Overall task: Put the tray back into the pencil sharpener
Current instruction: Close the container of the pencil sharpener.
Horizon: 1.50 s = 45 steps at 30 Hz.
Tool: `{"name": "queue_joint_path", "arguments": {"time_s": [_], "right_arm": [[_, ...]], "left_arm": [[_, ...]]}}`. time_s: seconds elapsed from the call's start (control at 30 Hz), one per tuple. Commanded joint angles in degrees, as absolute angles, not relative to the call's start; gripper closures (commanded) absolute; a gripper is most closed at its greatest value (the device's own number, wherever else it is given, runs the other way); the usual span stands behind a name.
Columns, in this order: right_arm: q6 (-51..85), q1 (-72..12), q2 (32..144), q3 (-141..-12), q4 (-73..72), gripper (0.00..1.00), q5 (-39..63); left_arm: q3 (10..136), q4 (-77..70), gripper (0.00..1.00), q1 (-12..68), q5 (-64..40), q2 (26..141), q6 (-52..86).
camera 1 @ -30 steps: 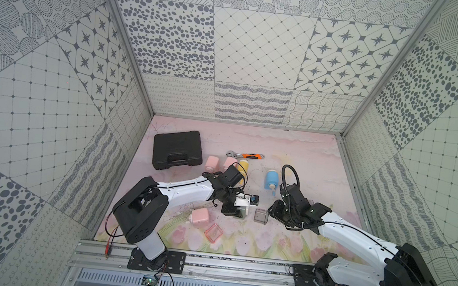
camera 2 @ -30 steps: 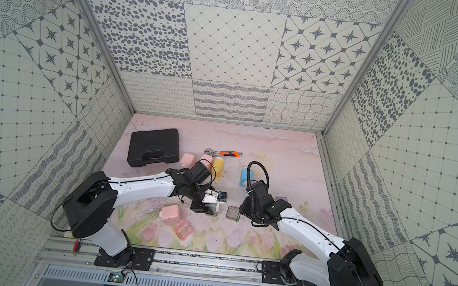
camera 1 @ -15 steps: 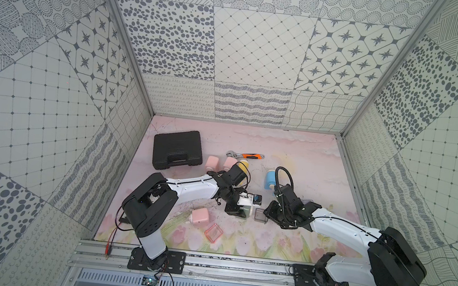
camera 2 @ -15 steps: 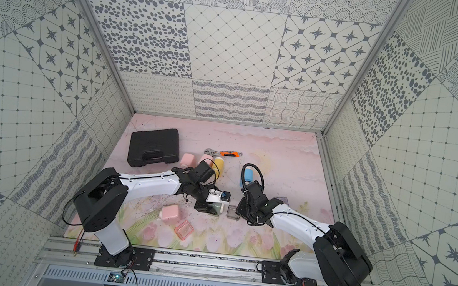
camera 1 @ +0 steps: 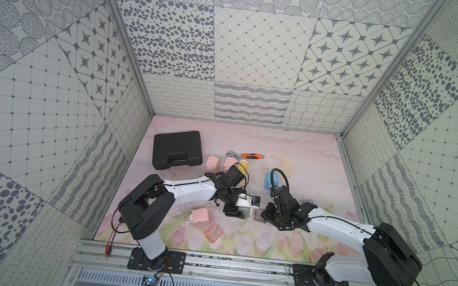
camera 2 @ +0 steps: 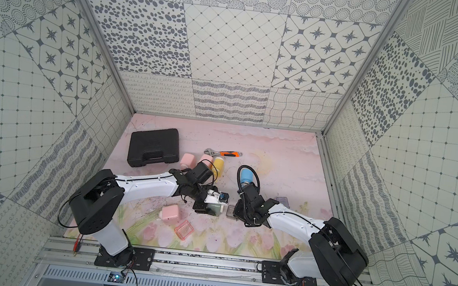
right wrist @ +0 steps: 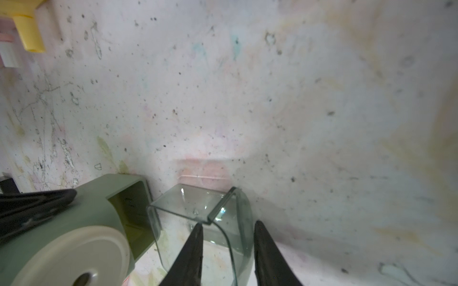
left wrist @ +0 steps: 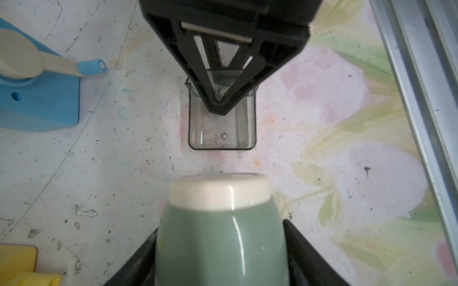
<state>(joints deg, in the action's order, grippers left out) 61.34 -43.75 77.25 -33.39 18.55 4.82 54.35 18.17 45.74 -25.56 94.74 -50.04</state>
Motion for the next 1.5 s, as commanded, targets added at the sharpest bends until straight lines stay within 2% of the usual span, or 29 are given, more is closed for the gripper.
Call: {"name": "queue_joint_path", "arguments": {"time_s": [0.0,0.27,0.43,0.7,0.9,1.07,1.2,1.33,1.47], "right_arm": [[62.5,-44.8,78.8,-35.2,16.4,0.65,4.6],[63.0,-47.1,82.0,-37.4,13.6,0.67,4.0],[62.3,-48.0,83.6,-38.4,12.0,0.67,4.4],[60.9,-47.8,83.5,-36.8,7.3,0.68,5.9],[60.2,-47.4,81.7,-36.4,12.3,0.70,2.5],[58.2,-45.7,78.2,-33.1,13.9,0.70,2.4],[56.2,-45.4,78.2,-32.7,13.5,0.70,3.7],[55.0,-45.4,80.4,-33.9,12.0,0.70,5.3],[54.7,-45.6,82.8,-34.9,9.6,0.71,7.1]], "left_arm": [[53.3,17.5,0.27,45.5,-24.4,93.4,-51.6],[52.1,17.4,0.42,45.4,-24.8,92.8,-52.4],[52.1,15.8,0.45,45.4,-24.5,93.0,-52.1],[52.6,15.3,0.45,45.4,-24.6,93.3,-52.3],[52.2,15.4,0.46,45.3,-24.0,92.7,-52.4],[51.6,14.1,0.35,45.0,-24.2,91.7,-51.6],[50.8,12.8,0.32,44.5,-25.2,90.7,-50.2],[50.2,12.6,0.33,43.9,-25.9,90.1,-50.4],[49.8,13.1,0.38,43.8,-25.8,90.3,-51.4]]}}
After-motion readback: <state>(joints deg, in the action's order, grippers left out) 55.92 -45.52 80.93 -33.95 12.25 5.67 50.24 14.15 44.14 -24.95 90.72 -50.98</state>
